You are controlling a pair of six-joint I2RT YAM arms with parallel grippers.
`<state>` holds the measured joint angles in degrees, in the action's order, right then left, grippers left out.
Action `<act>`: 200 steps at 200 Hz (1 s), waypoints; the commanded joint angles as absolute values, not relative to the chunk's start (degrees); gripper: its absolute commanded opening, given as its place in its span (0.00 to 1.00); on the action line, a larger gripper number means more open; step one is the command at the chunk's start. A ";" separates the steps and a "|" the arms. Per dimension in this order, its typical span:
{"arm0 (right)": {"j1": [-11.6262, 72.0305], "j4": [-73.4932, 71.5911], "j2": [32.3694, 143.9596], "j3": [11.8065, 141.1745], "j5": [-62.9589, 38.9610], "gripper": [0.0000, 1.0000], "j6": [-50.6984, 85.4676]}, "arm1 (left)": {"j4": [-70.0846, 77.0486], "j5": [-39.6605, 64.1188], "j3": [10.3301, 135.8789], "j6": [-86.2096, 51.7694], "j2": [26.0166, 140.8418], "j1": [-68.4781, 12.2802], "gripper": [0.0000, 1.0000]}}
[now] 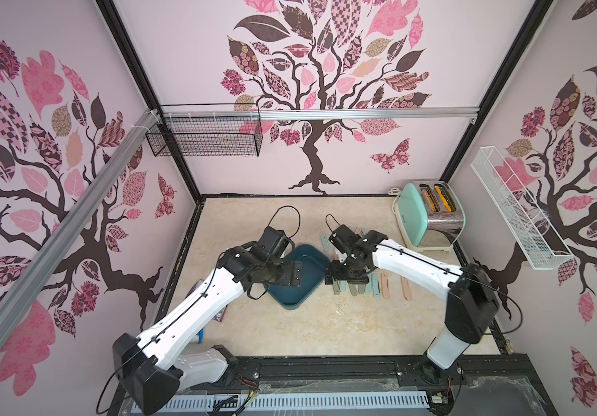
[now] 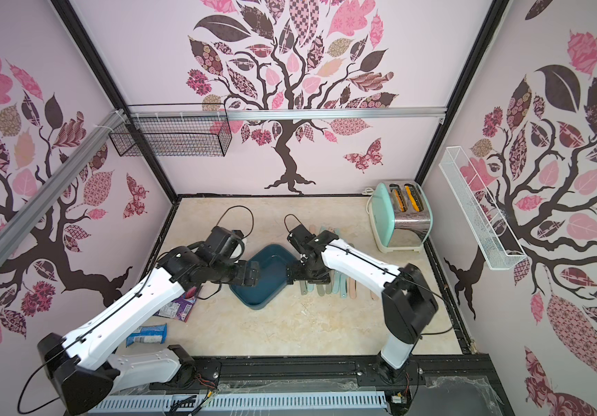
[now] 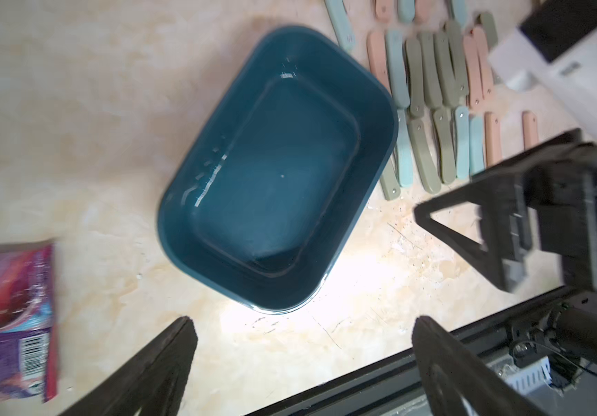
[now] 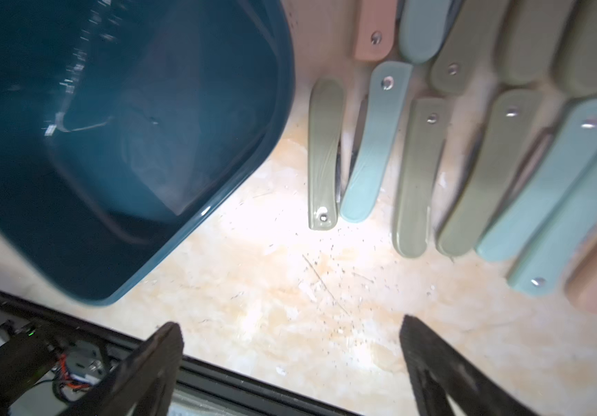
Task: Take the fruit knife out of the storage box
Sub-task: Place the fruit knife at the center of the board, then reset both arms
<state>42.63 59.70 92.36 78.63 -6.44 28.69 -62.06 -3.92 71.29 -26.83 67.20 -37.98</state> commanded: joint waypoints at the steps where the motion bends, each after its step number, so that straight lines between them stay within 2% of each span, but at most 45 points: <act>1: 43.59 69.84 86.10 79.67 0.86 0.99 29.92 | -70.41 -14.92 73.59 -23.38 62.29 -37.97 0.98; 23: 43.51 72.86 77.82 74.11 9.36 0.99 30.33 | -72.38 -20.99 73.42 -19.53 58.43 -37.48 0.98; 45: 40.05 71.49 72.11 69.88 14.45 0.99 28.35 | -64.27 -26.42 69.36 -15.65 54.49 -37.51 0.98; 60: 36.82 69.07 69.72 70.51 19.13 0.99 26.03 | -58.01 -34.52 66.61 -14.09 53.62 -37.51 0.98; 78: 34.71 60.46 67.31 69.07 29.68 0.99 21.61 | -49.33 -46.57 64.43 -13.34 54.94 -36.76 0.98; 95: 31.53 41.36 65.41 59.47 33.55 0.99 11.77 | -37.76 -48.41 61.08 -6.95 57.46 -32.71 0.98; 111: 28.64 23.62 64.34 49.57 31.49 0.99 0.86 | -27.81 -45.15 54.86 1.01 60.07 -29.58 0.98; 127: 25.63 14.21 64.08 43.25 34.81 0.99 1.21 | -17.47 -43.10 47.00 3.90 61.27 -27.62 0.98; 153: 13.36 3.57 61.59 34.02 17.01 0.99 3.40 | -1.50 -23.32 34.86 -2.09 57.44 -18.01 0.98; 164: 10.44 -2.44 61.41 29.80 14.56 0.99 2.27 | 9.41 -16.25 27.64 -1.98 54.85 -14.17 0.98; 182: 9.02 -13.17 63.62 24.32 13.88 0.99 -1.82 | 17.48 -14.97 21.69 -4.66 54.42 -8.49 0.98; 200: 8.81 -24.60 67.33 20.37 9.36 0.99 -5.33 | 23.14 -16.13 18.68 -3.21 56.82 -6.93 0.98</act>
